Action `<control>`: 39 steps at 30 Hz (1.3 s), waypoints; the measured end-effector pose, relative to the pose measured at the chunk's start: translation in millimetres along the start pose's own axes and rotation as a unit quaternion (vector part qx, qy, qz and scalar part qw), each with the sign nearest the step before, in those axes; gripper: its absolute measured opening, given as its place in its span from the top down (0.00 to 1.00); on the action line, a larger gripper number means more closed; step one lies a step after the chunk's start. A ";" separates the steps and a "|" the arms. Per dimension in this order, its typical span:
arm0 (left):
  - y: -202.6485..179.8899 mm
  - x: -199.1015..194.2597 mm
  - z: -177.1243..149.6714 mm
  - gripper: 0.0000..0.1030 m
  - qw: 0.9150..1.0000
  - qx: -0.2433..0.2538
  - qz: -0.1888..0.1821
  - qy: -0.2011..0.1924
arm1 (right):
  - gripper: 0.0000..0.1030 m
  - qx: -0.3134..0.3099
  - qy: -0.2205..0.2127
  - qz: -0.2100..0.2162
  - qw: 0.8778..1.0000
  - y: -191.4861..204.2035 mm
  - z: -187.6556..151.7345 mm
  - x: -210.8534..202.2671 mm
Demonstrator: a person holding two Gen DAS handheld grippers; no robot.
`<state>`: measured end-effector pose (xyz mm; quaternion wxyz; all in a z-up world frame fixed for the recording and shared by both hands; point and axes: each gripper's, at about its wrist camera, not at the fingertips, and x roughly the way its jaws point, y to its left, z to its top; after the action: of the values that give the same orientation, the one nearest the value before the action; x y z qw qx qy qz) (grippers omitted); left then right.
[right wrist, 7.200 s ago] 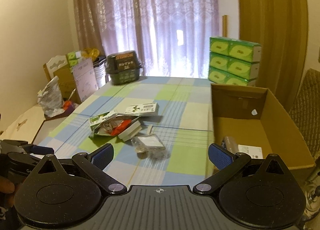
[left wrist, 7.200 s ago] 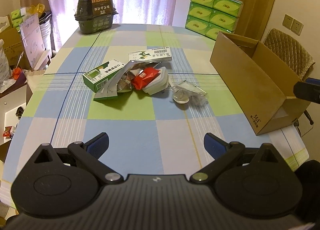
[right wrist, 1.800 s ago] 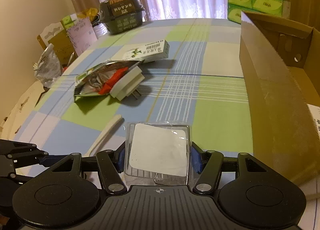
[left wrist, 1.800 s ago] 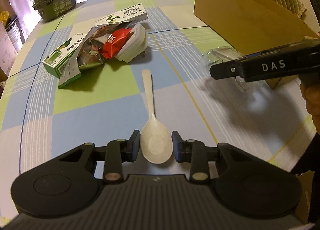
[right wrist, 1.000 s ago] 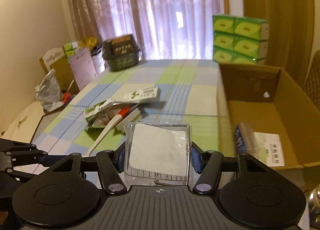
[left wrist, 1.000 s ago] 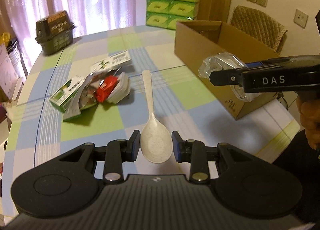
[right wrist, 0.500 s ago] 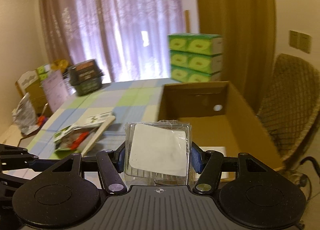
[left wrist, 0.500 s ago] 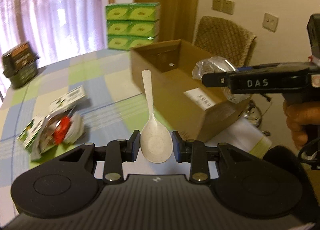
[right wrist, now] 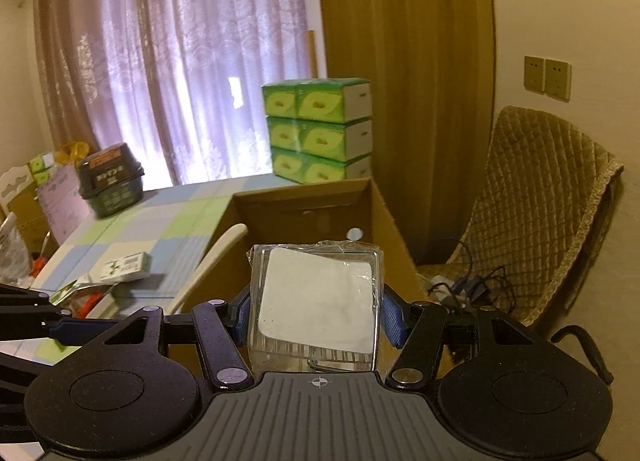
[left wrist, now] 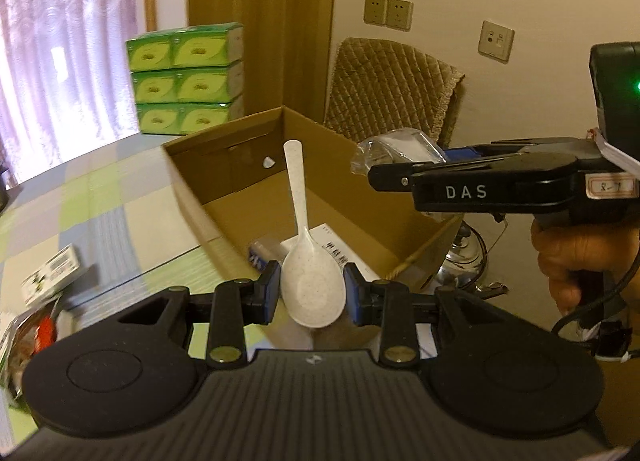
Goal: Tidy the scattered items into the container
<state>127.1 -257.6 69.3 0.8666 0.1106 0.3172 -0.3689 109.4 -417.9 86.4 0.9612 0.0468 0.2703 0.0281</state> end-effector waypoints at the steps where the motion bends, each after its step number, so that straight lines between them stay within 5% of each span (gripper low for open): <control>1: -0.9 5.6 3.1 0.73 1.000 0.001 0.000 0.001 | 0.39 0.002 0.001 -0.001 1.000 -4.6 0.4 2.0; 21: 9.0 60.1 14.5 0.72 1.000 -0.011 0.001 0.021 | 0.39 0.017 0.022 0.001 1.000 -27.8 -5.1 35.2; 24: 9.8 62.4 10.8 0.61 1.000 -0.005 0.013 0.021 | 0.39 0.017 0.024 -0.001 1.000 -28.5 -6.4 35.6; 39: 21.8 37.6 -12.0 0.52 0.999 -0.035 0.011 0.019 | 0.39 0.017 0.036 0.001 0.999 -23.8 -10.0 41.9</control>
<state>156.7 -258.6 35.2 0.8679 0.0903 0.3454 -0.3455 140.5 -437.5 53.8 0.9498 0.0626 0.3052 0.0266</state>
